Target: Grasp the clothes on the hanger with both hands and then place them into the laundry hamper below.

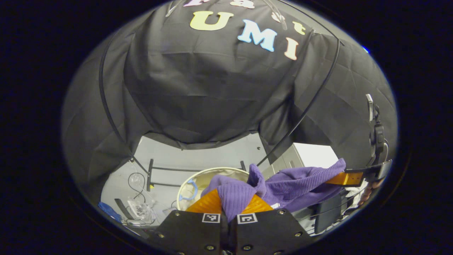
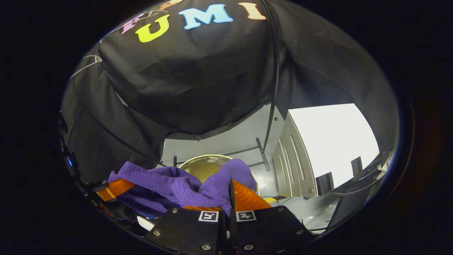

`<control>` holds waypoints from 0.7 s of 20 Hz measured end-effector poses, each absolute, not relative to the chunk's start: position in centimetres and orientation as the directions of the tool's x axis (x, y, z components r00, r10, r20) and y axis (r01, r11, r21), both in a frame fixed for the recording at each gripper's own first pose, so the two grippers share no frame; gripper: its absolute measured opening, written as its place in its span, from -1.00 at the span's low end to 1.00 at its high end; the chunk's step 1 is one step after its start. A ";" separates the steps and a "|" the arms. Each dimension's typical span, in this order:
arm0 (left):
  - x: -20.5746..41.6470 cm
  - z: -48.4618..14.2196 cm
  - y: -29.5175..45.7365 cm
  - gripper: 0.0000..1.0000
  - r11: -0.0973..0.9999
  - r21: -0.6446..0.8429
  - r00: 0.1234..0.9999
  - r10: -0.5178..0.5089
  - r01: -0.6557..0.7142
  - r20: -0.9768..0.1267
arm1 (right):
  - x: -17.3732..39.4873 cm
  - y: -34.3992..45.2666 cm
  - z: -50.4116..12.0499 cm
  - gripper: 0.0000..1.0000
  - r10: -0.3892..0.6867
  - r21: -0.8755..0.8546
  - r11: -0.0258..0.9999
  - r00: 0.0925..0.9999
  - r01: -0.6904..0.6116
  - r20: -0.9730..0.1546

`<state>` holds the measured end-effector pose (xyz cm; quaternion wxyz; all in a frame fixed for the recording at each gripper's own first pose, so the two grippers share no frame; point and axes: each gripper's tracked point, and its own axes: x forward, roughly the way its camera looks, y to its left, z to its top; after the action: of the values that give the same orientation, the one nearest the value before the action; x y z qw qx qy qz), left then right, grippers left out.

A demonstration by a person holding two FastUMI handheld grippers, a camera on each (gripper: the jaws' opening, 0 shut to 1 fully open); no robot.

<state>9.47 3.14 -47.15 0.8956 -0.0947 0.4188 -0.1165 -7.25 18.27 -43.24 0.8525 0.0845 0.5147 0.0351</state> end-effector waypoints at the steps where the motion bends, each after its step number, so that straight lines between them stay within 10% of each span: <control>1: 9.4 -47.5 3.0 -0.95 0.955 -0.268 0.619 -0.286 0.124 -0.732 | -7.4 18.3 -43.5 -0.92 0.151 0.181 0.983 0.461 0.020 -0.874; 14: 9.6 -48.2 3.2 -0.94 0.957 -0.266 0.595 -0.282 0.118 -0.752 | -8.0 19.8 -44.2 -0.85 0.193 0.191 0.981 0.393 -0.046 -0.899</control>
<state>9.65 3.21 -48.22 0.8881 -0.0945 0.4355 -0.1126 -7.97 19.81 -44.25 0.8317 0.0677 0.5464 0.0718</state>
